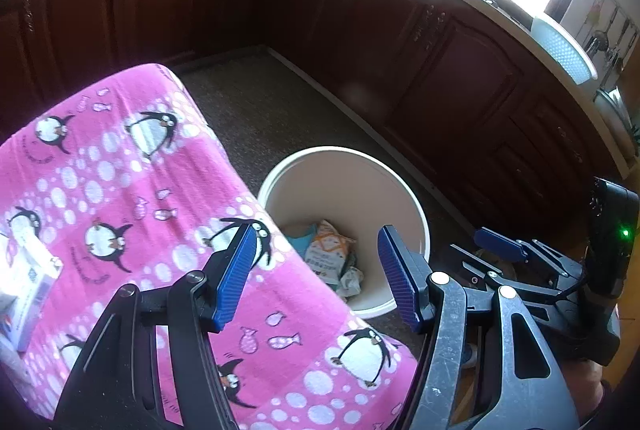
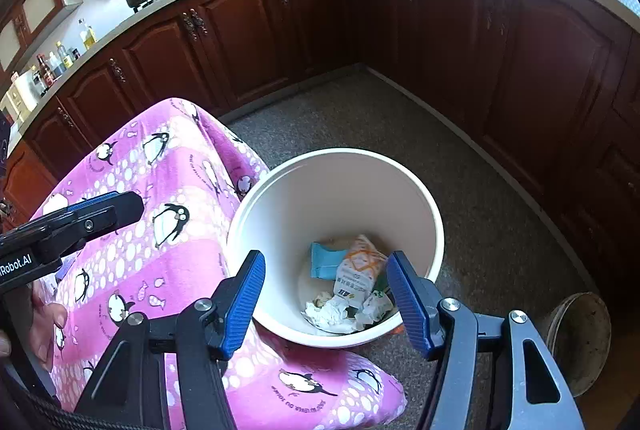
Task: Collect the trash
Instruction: 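Move both tools back over the table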
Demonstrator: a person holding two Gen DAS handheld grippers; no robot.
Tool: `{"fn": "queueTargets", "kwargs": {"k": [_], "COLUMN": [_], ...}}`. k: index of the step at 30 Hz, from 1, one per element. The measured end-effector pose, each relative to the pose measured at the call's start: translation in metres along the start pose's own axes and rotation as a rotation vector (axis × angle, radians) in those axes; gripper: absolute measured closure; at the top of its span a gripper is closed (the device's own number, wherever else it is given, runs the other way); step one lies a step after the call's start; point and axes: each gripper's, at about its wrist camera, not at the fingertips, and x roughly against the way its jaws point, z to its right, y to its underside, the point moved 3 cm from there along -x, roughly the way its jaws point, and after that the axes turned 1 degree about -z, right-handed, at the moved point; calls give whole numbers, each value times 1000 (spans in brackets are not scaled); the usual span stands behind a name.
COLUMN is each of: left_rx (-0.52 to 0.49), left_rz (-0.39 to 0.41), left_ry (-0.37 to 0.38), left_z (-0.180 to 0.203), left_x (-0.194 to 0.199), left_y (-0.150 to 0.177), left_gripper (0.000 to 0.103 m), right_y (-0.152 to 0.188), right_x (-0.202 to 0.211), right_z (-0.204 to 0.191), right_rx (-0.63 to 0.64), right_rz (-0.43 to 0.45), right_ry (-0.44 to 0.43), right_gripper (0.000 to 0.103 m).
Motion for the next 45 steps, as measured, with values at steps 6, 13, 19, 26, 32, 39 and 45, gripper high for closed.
{"fn": "queueTargets", "kwargs": {"k": [6,13,19,26,32,39,45], "left_rx": [18,28,70,117,159,215,260], "left_rz": [28,80,133,186,213,230,251], "left_ry": [-28,-90,-142,-202,-311,-408,-455], "left_z": [-15,-37,-61,-91,-122,-156,-178], "left_x": [22,59,98,144,180,213,237], "left_y": [8,23,40,66,90,121,141], "left_gripper": [41,41,41,35,34,34,34], "right_y": [1,0,2,7,15,29,40], "right_x": [7,20,32,43,52,54,57], "right_z": [-17,-49,-84,-133,-177,-227,-268], "right_rx": [24,75,127,188,251,316,380], "right_rz": [5,39,70,90,104,91,87], "right_ry": [-11,-22,-49,-101,-144,-192,-237], "right_gripper": [42,40,36,34,30,29,28]}}
